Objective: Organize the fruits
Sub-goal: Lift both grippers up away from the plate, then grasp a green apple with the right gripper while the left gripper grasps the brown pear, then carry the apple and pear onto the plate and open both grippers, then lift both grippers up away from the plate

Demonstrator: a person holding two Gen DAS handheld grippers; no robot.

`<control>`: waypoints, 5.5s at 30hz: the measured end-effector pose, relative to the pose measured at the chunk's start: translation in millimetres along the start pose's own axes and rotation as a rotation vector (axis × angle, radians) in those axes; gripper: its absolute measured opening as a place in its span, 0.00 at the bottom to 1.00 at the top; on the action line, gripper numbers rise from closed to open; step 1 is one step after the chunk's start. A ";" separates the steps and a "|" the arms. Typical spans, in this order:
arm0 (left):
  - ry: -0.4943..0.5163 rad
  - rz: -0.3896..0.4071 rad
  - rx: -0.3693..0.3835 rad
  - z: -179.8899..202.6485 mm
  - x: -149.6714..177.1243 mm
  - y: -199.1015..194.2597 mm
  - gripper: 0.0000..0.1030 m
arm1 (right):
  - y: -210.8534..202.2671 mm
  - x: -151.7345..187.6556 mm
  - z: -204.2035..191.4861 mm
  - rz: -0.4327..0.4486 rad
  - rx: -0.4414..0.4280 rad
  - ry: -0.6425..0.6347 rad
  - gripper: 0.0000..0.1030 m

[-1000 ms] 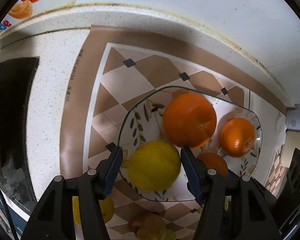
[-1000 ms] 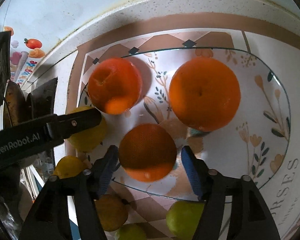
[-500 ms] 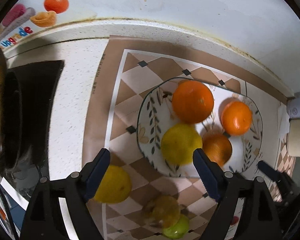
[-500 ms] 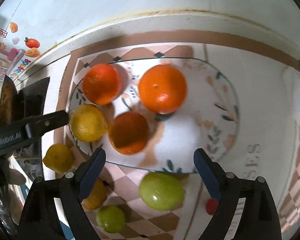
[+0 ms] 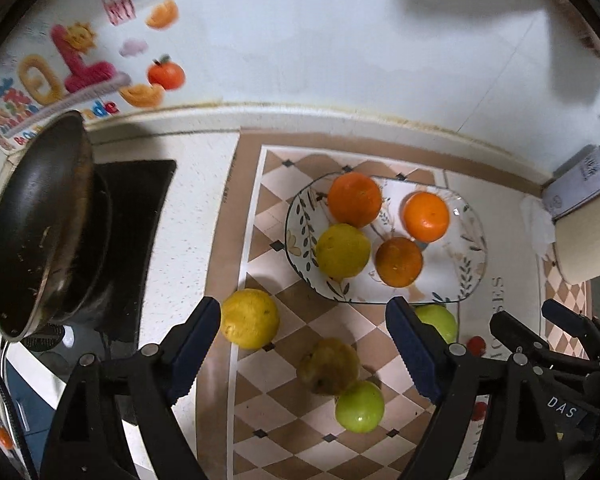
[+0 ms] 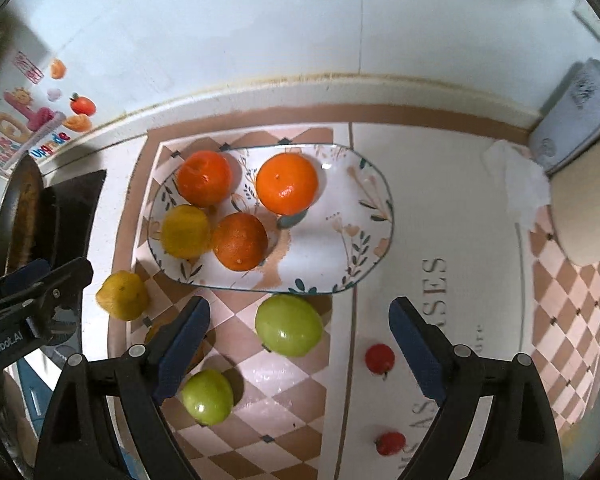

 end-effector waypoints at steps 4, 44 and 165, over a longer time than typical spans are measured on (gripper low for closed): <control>0.012 0.057 0.000 -3.1 11.3 -26.6 0.82 | -28.3 14.3 -4.8 0.045 0.009 -0.002 0.90; -0.038 -0.053 -0.033 -27.2 61.2 15.0 1.00 | 53.3 54.9 6.2 -0.020 -0.122 0.139 0.90; 0.073 0.132 0.000 23.0 43.4 -69.8 0.91 | -85.8 47.5 11.6 0.214 0.099 0.012 0.91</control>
Point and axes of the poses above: each gripper's, at about its wrist camera, not at the fingertips, and y roughly the way its jaws point, z to its right, x to its underside, the point moved 4 cm from there along y, roughly the way its jaws point, and after that the axes turned 4 degrees about -y, right-handed, at the moved point
